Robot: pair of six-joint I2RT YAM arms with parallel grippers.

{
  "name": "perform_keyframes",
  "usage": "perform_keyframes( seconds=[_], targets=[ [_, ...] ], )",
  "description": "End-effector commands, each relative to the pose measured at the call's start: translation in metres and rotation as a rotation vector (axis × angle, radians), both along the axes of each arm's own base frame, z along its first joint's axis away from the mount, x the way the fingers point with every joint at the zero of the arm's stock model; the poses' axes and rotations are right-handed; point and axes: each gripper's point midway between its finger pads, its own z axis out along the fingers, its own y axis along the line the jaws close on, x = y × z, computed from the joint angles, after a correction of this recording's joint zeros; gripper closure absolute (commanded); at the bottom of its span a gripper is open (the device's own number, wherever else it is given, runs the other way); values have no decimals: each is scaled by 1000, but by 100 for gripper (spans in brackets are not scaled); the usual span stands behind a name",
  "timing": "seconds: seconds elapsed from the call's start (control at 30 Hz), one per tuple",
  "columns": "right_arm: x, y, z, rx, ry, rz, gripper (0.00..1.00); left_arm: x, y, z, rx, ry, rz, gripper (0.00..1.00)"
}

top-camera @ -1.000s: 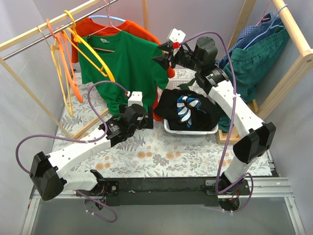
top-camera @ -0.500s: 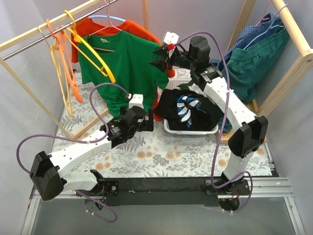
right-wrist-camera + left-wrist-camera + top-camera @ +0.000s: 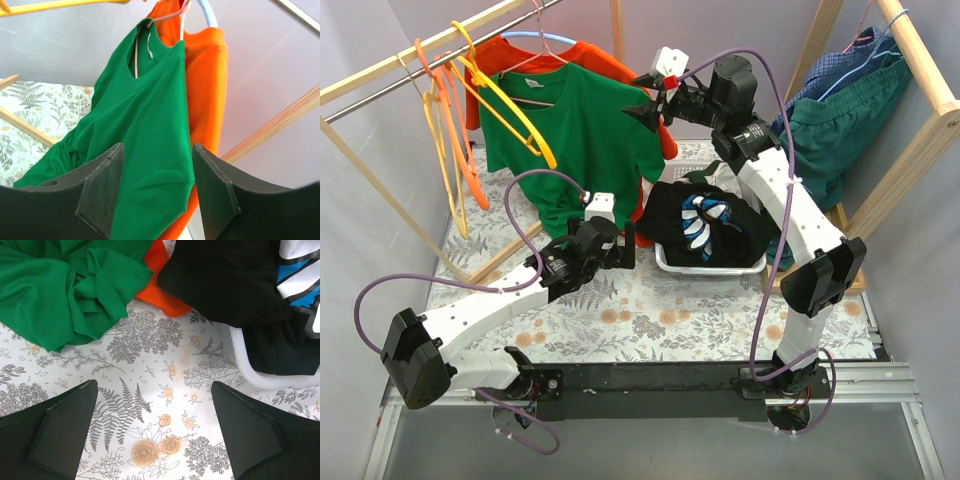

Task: Remove the t-shirt from the hanger
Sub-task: Pick up the hanger from the clothesline.

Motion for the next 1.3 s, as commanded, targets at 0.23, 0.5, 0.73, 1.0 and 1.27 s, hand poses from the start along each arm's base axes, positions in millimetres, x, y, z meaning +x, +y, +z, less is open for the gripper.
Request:
perform_keyframes(
  seconds=[0.23, 0.5, 0.73, 1.0, 1.27],
  targets=[
    [19, 8, -30, -53, 36, -3, 38, 2, -4, -7, 16, 1, -20, 2],
    [27, 10, -38, -53, 48, -24, 39, 1, -5, -11, 19, 8, -25, 2],
    [11, 19, -32, -27, 78, 52, 48, 1, -5, -11, 17, 9, -26, 2],
    [4, 33, -58, -70, 165, 90, 57, -2, -3, -9, 11, 5, -28, 2],
    [-8, 44, -54, -69, 145, 53, 99, -4, -1, -7, 1, 3, -25, 2]
  ],
)
